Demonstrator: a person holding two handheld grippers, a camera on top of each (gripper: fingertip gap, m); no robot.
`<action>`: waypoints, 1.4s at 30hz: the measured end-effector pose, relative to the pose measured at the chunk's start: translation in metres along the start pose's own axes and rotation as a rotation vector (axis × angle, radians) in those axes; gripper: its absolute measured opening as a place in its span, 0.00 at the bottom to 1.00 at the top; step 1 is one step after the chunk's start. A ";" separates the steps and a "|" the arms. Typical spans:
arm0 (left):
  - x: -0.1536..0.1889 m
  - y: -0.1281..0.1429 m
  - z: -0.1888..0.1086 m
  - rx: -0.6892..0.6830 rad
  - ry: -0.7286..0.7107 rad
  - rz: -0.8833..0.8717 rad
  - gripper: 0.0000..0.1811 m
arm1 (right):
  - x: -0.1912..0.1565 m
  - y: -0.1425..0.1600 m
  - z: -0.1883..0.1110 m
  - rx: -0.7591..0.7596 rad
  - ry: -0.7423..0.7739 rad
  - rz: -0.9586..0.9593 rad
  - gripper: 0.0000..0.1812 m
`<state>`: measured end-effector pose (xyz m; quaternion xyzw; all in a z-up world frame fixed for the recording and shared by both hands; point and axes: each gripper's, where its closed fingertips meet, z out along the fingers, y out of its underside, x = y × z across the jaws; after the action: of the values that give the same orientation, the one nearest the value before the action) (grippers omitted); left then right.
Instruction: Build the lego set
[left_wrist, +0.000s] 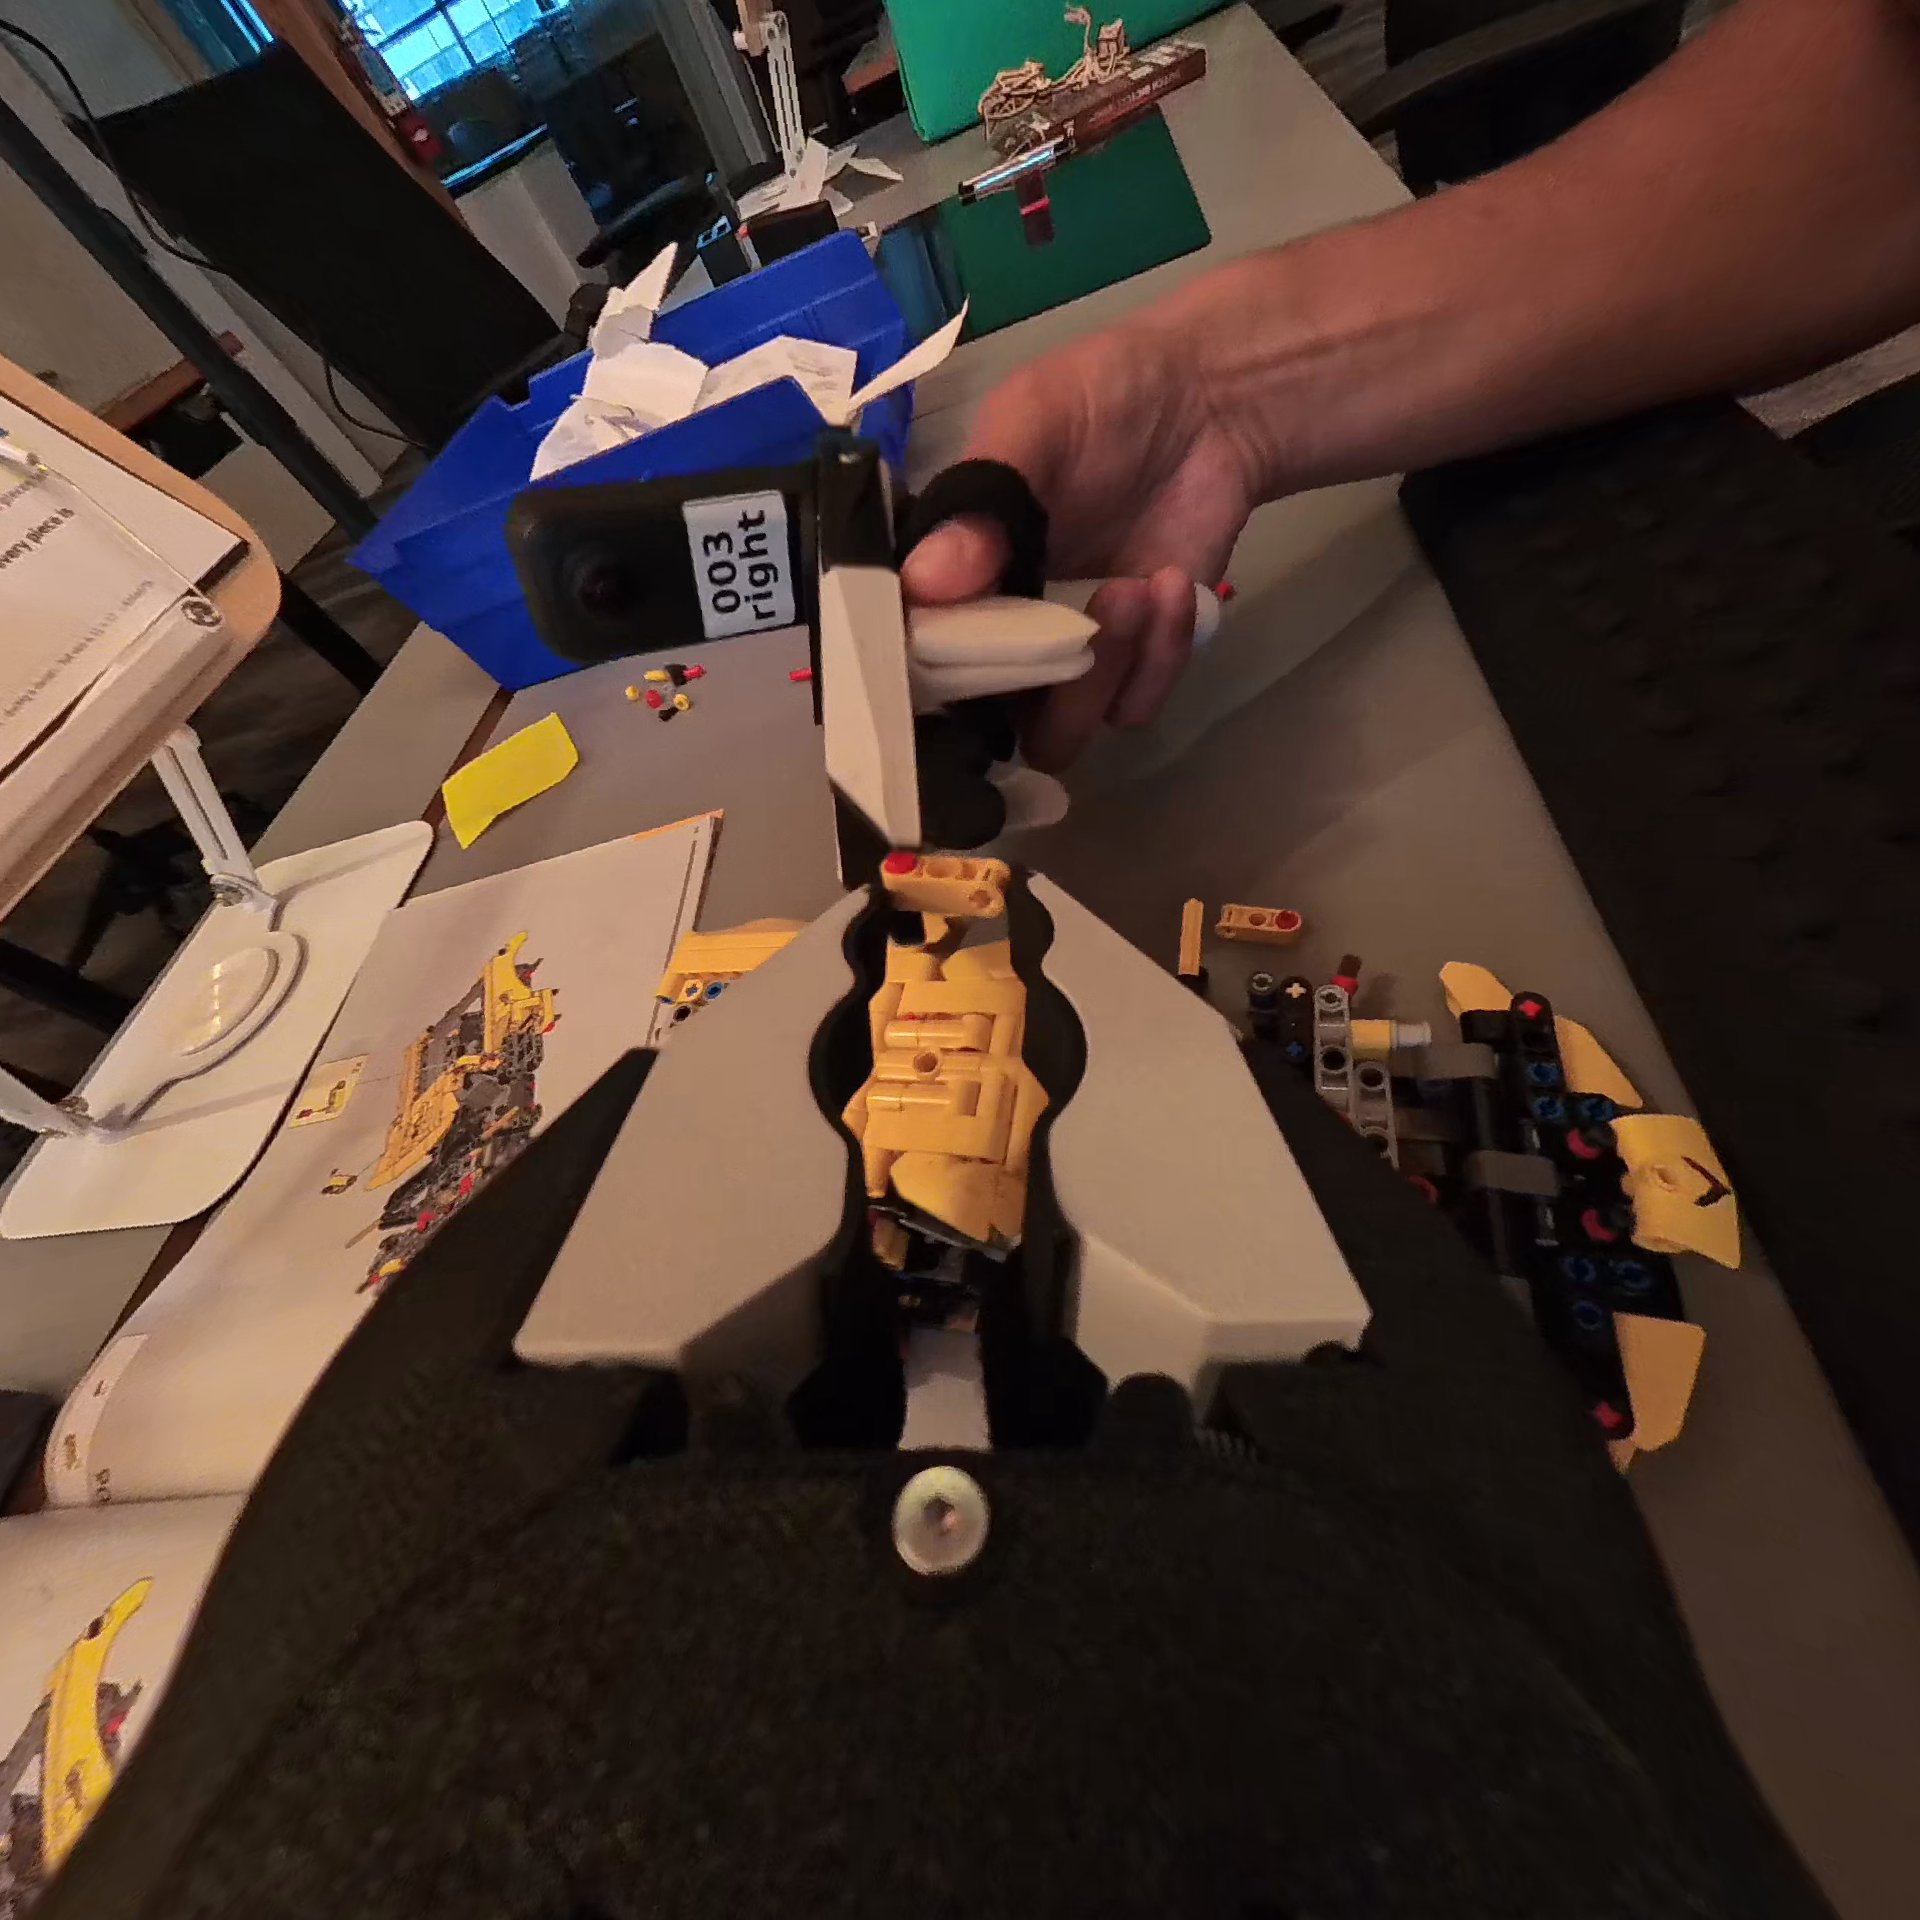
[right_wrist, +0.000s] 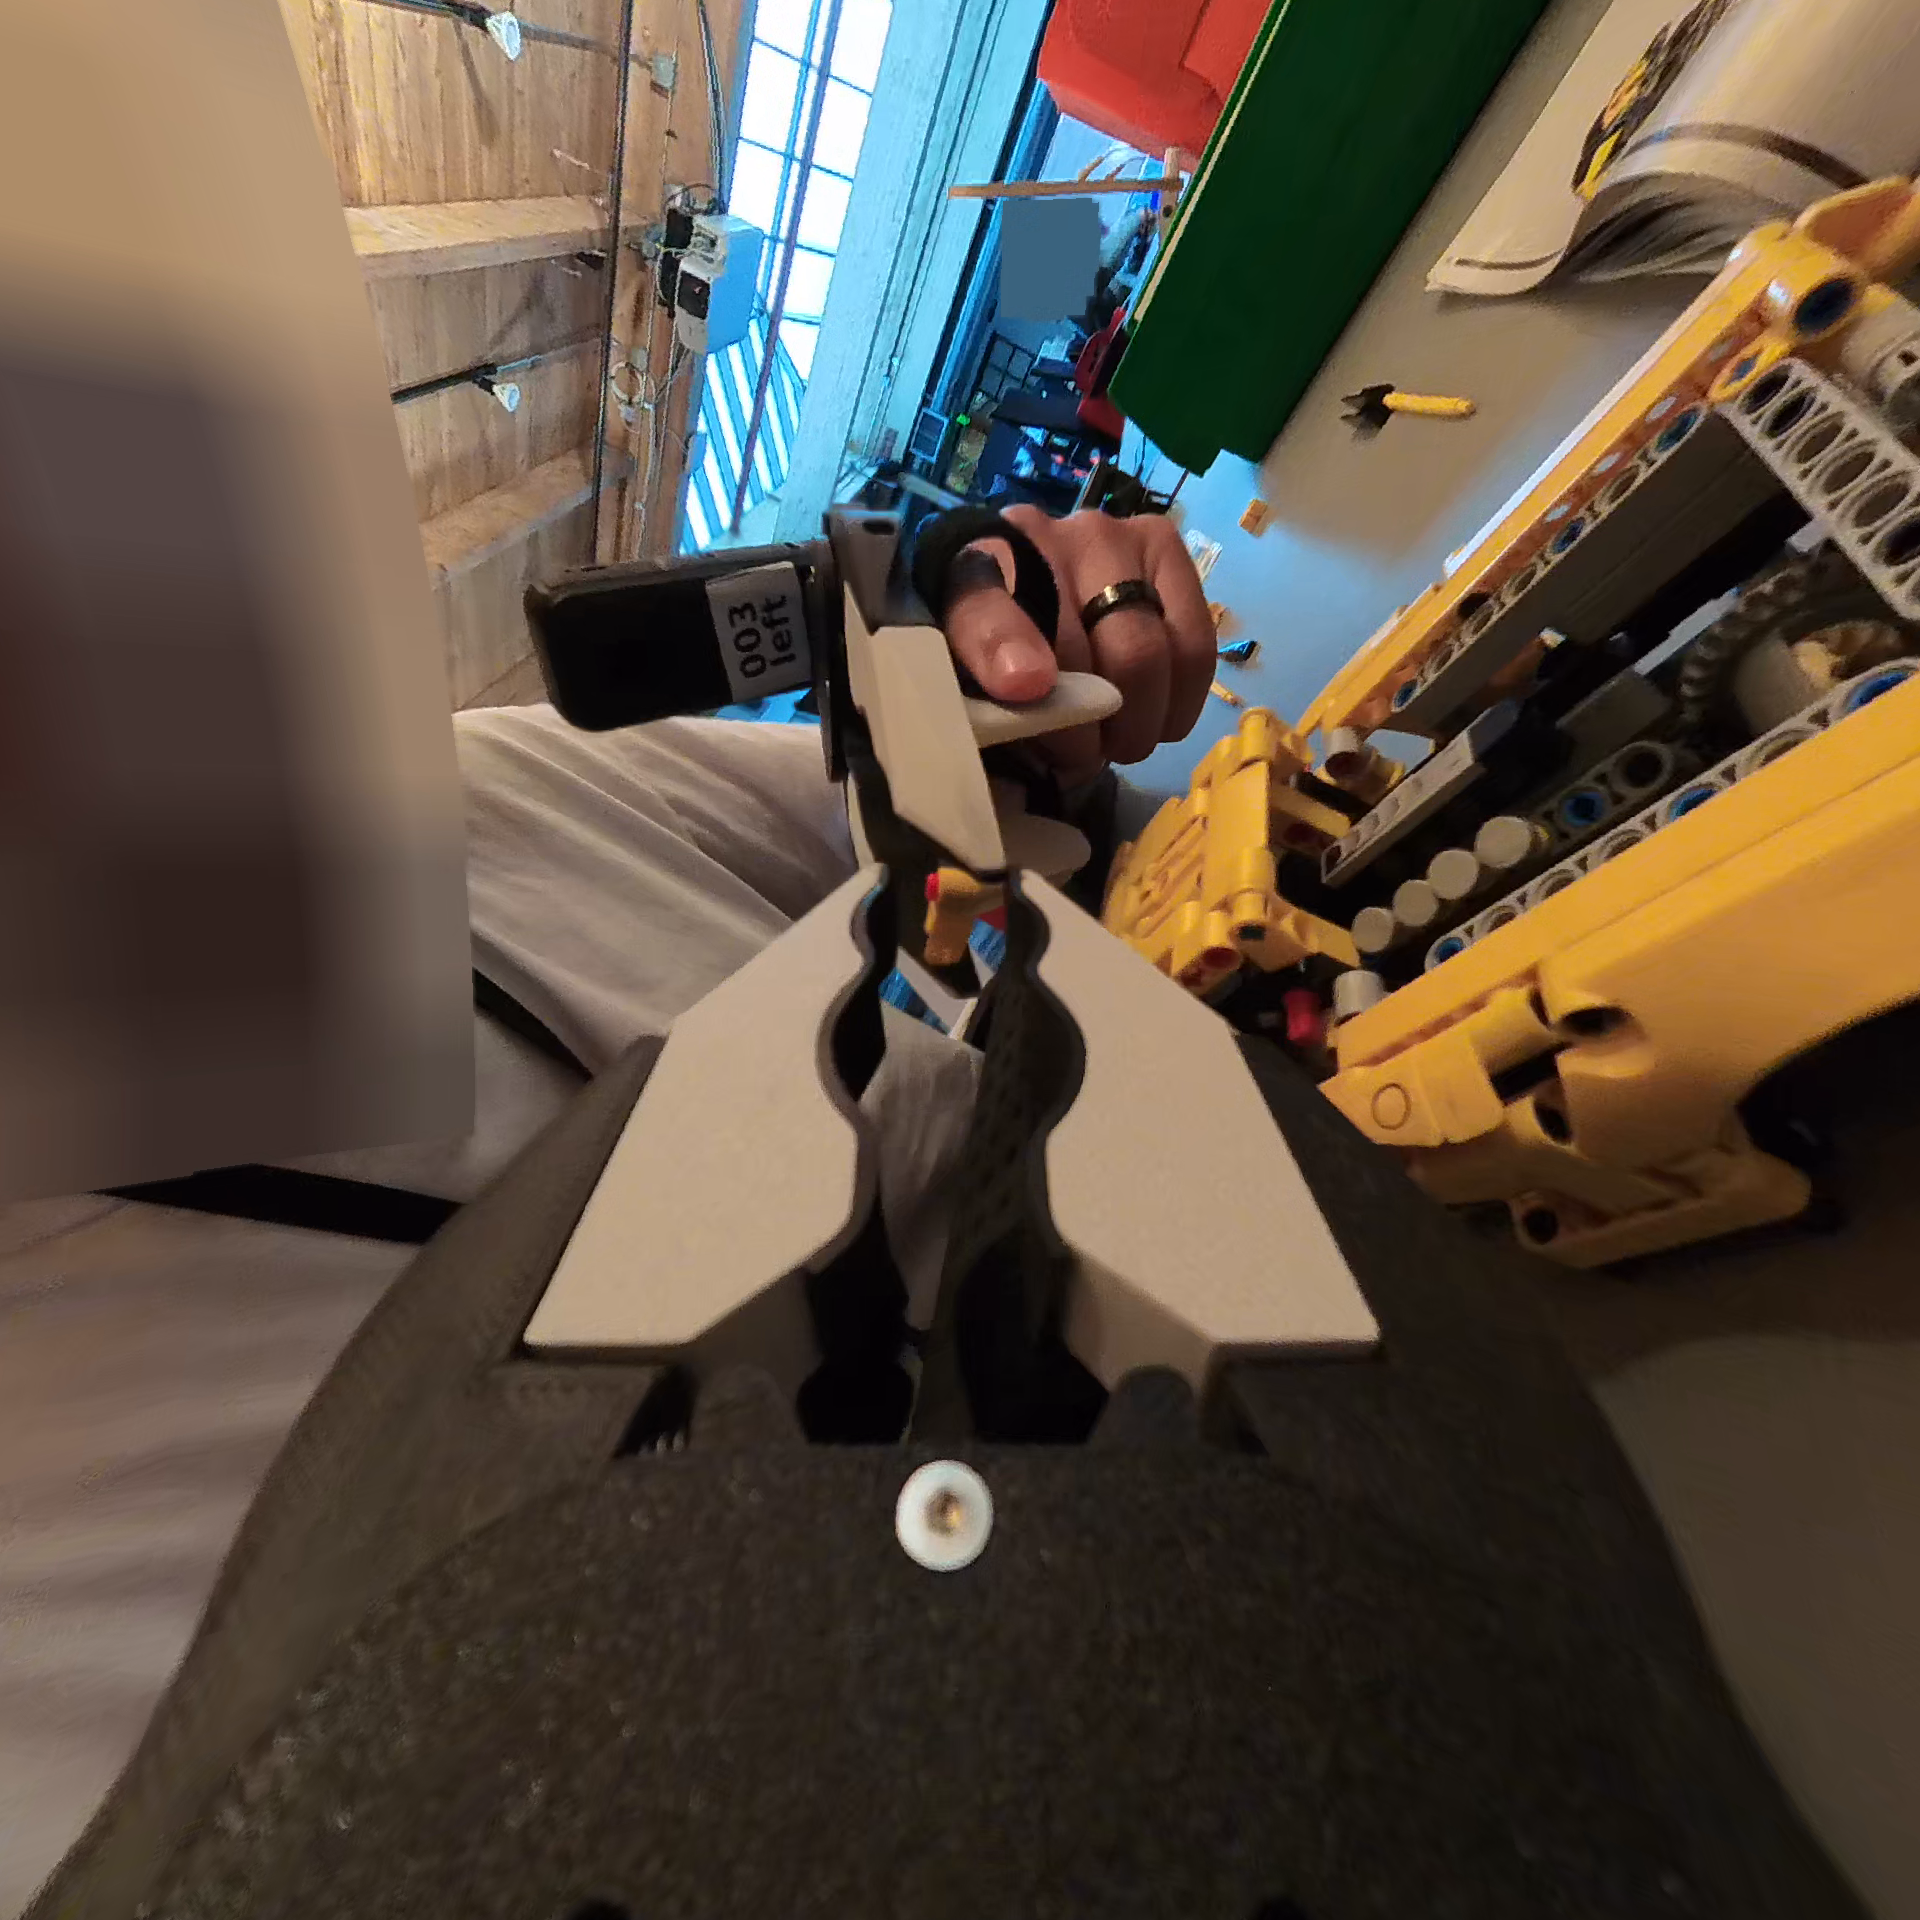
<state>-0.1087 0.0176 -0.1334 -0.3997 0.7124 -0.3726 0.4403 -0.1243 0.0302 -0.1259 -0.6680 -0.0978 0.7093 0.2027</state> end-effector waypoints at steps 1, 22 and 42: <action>0.001 -0.001 0.000 0.001 -0.001 0.009 0.13 | 0.001 0.001 0.000 -0.007 -0.002 0.008 0.08; 0.002 0.052 -0.009 -0.104 0.230 -0.307 0.42 | 0.047 0.000 -0.039 -0.160 0.469 -0.518 0.05; -0.001 0.055 0.000 -0.128 0.192 -0.347 0.40 | 0.057 -0.010 -0.041 0.274 0.581 -0.222 0.05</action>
<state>-0.1215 0.0410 -0.1814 -0.5061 0.6940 -0.4332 0.2731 -0.0832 0.0578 -0.1773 -0.7939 -0.0117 0.4695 0.3862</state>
